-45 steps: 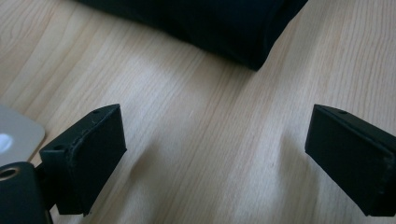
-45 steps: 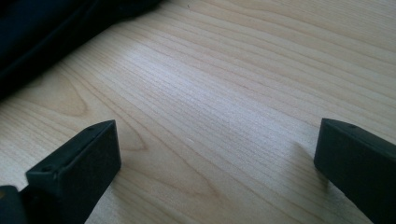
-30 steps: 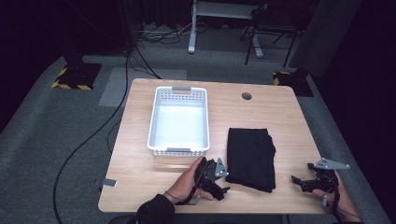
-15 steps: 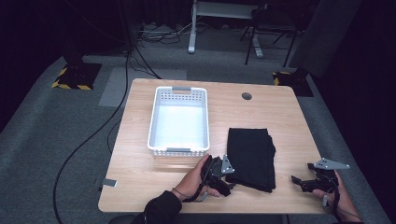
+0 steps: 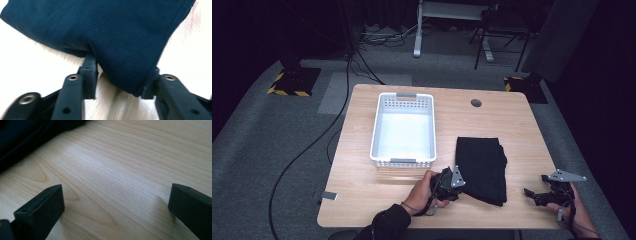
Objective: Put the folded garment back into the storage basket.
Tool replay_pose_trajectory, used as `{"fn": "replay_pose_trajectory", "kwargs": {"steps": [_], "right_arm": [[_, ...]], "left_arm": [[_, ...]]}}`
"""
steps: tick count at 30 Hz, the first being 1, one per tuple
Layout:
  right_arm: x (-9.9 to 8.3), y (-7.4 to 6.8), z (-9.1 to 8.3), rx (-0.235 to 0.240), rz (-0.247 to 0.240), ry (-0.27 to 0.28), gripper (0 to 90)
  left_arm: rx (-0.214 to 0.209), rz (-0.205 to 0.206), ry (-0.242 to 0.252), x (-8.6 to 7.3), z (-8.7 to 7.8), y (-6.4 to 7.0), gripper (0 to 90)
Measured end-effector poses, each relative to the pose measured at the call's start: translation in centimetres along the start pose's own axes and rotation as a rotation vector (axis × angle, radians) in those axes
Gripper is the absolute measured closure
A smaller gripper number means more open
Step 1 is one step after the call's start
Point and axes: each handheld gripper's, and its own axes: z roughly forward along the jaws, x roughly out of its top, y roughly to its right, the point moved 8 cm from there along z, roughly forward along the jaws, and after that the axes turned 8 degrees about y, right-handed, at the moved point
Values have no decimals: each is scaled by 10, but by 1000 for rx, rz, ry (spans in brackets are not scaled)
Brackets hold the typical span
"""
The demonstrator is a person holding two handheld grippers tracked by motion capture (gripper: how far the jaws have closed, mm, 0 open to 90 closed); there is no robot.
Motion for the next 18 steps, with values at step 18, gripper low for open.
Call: {"fn": "replay_pose_trajectory", "kwargs": {"steps": [18], "right_arm": [[0, 0, 0, 1, -2, -8, 5]], "left_arm": [[-33, -49, 29, -2, 3, 4, 732]]}}
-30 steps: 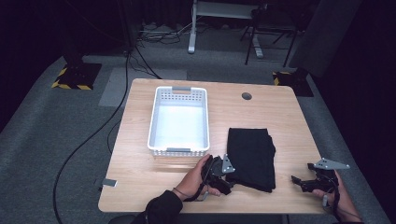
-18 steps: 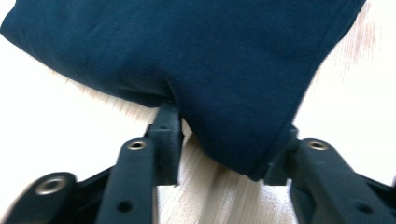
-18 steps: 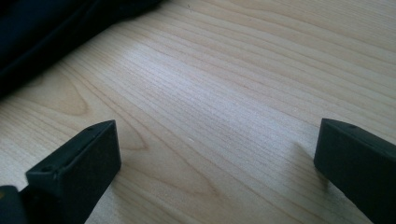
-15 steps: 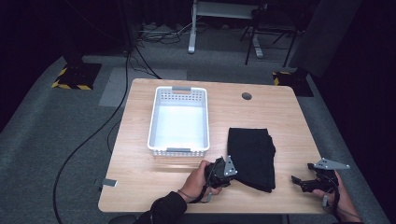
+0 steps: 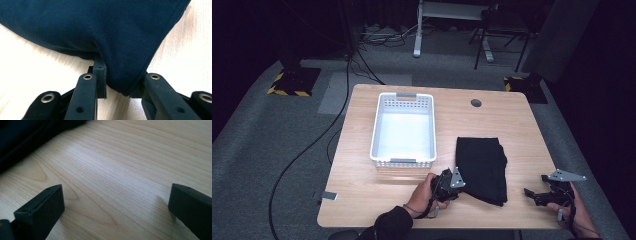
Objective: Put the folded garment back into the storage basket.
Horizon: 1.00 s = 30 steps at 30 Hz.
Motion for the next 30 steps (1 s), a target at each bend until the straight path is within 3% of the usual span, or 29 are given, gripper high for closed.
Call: {"fn": "replay_pose_trajectory", "kwargs": {"steps": [11, 16, 30], "right_arm": [[1, 1, -3, -11, -13, -26, 31], [11, -3, -6, 4, 2, 3, 31], [40, -24, -4, 34, -84, 12, 31]], "left_arm": [[-16, -13, -1, 0, 0, 0, 726], [-19, -14, 1, 0, 1, 0, 725], [-21, -20, 1, 0, 1, -1, 724]]}}
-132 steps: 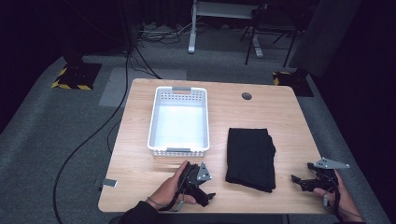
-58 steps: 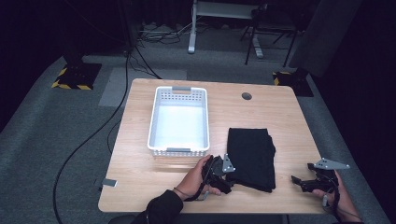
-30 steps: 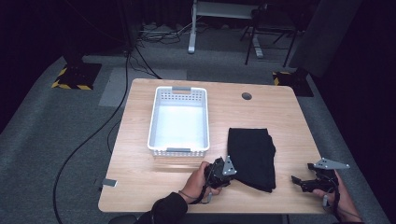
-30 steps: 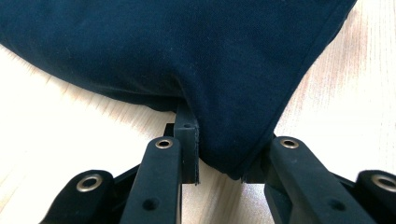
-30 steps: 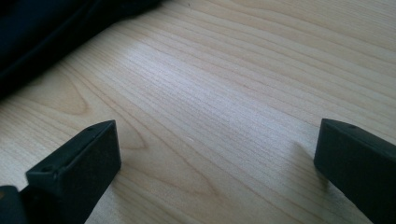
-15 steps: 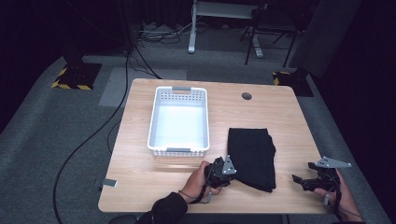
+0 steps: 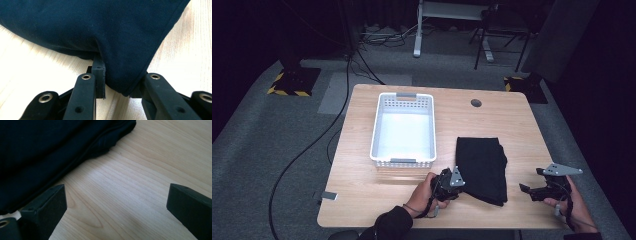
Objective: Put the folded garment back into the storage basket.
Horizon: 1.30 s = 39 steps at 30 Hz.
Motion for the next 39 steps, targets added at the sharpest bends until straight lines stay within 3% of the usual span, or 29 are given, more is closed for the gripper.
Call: {"fn": "replay_pose_trajectory", "kwargs": {"steps": [14, 24, 39], "right_arm": [[20, -19, 5, 39, -40, 23, 30], [31, -36, 21, 76, -80, -6, 30], [49, -44, 42, 84, -71, -5, 31]], "left_arm": [[3, 2, -1, 0, 0, 0, 723], [2, 2, -1, 0, 0, 0, 723], [0, 2, -1, 0, 0, 0, 722]]}}
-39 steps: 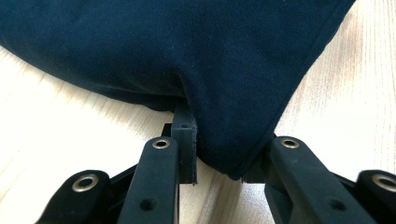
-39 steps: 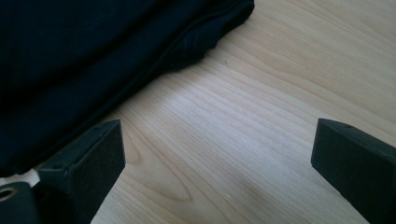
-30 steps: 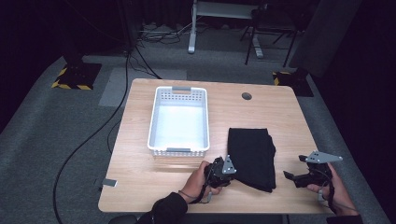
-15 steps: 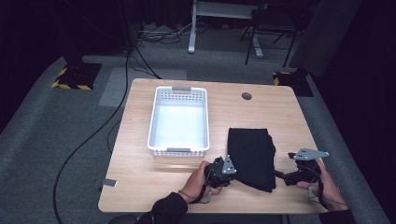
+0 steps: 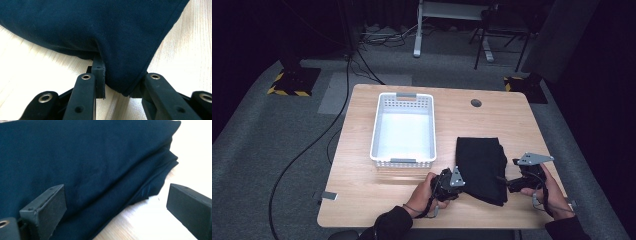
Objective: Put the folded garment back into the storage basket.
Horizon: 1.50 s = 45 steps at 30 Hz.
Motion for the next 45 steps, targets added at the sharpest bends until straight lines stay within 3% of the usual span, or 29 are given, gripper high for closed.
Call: {"fn": "replay_pose_trajectory", "kwargs": {"steps": [8, 16, 21, 36, 40, 45], "right_arm": [[1, 0, 10, -13, -6, -19, 31], [-3, 4, 17, -25, 18, -30, 28], [-2, 7, 24, -18, 59, -35, 26], [-6, 15, 45, -34, 111, -75, 4], [-11, 15, 49, -10, 169, -72, 5], [-11, 13, 50, 11, 179, -65, 28]], "left_arm": [[2, 2, 0, 0, 0, 0, 720], [-3, 2, -2, 0, 0, 0, 719], [-1, 3, 0, 0, 0, 0, 719], [-3, 6, -1, 0, 0, 1, 717], [-4, 6, -1, 0, 0, 1, 716], [-5, 5, 1, 0, 0, 1, 715]]}}
